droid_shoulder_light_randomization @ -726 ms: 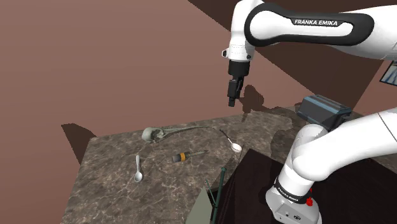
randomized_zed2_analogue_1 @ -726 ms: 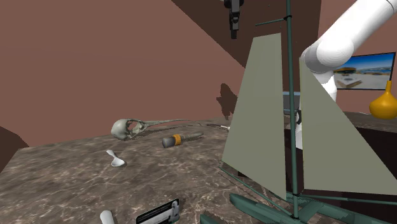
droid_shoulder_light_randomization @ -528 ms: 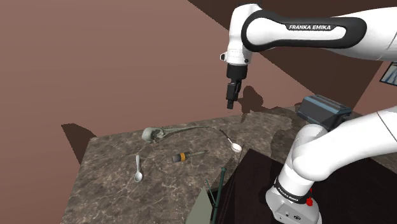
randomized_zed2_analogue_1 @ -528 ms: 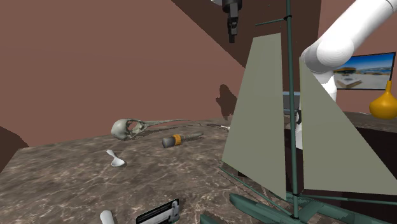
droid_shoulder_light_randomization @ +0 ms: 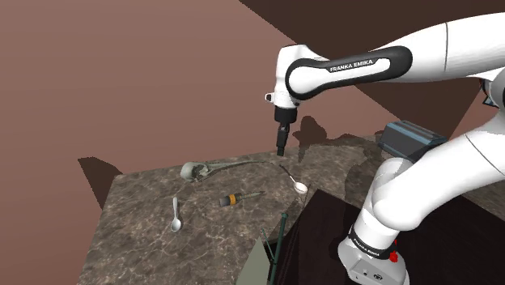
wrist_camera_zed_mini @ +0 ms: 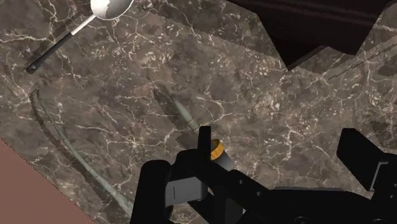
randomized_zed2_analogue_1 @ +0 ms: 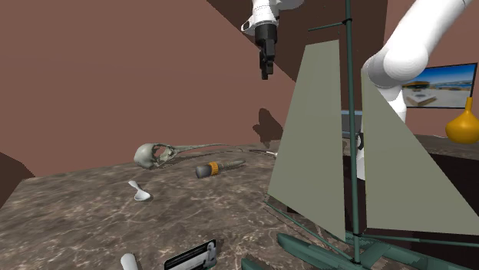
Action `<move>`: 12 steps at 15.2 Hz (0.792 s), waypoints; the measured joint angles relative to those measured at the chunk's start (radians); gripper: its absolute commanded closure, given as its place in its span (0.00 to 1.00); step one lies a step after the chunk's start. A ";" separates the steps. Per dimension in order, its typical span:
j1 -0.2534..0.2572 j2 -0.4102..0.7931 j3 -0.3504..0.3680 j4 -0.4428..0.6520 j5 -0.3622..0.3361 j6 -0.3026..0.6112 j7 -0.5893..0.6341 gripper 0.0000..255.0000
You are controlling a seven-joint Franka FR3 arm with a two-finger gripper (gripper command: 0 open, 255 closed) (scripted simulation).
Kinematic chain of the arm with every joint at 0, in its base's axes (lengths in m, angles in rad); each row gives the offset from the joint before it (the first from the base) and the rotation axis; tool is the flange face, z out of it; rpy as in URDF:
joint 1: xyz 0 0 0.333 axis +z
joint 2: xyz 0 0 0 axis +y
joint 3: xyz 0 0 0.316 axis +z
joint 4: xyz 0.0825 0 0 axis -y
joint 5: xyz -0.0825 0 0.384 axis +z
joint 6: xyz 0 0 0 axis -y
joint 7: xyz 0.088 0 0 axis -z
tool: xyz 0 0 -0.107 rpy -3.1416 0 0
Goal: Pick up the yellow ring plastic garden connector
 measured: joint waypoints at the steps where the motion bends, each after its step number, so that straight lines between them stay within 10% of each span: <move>1: 0.003 0.018 -0.008 -0.020 -0.003 0.039 -0.025 0.00; 12: 0.053 0.382 -0.067 -0.037 0.020 0.426 -0.291 0.00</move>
